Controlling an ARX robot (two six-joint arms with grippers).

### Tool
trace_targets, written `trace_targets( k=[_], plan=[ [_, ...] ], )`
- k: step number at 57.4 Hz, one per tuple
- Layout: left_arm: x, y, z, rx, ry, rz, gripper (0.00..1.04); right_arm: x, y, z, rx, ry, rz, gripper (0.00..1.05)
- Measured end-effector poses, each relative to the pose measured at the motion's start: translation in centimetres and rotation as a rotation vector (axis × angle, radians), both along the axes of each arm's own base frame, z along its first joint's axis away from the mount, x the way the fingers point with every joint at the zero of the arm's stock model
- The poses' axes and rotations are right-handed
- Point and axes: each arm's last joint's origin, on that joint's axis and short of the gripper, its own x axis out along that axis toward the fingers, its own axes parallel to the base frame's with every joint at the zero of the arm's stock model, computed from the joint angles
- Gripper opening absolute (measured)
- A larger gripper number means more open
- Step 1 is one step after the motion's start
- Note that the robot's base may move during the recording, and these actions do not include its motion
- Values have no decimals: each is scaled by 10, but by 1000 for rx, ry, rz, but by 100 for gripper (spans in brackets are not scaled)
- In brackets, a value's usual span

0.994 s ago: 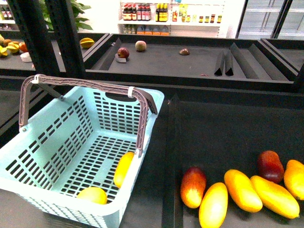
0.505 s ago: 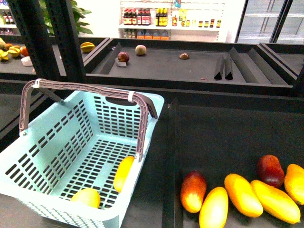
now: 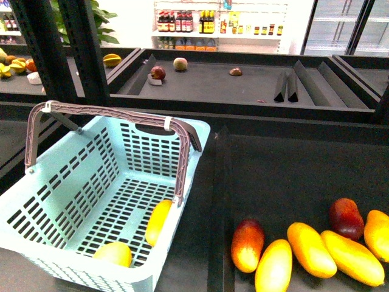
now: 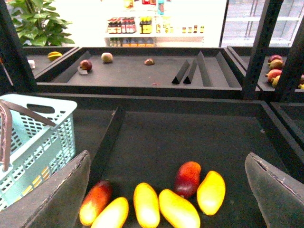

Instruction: Pick lemon and mango into basket

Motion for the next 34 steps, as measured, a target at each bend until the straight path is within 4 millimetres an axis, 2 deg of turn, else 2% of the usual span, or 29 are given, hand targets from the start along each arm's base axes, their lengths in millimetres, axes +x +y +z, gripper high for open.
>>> trace_targets(
  k=[8,16,34],
  plan=[
    [-2,0,0,0,1,0,3,0,0,0,0,0,0,96],
    [-13,0,-3,0,9,0,3,0,0,0,0,0,0,96],
    [-13,0,-3,0,5,0,3,0,0,0,0,0,0,96]
  ],
)
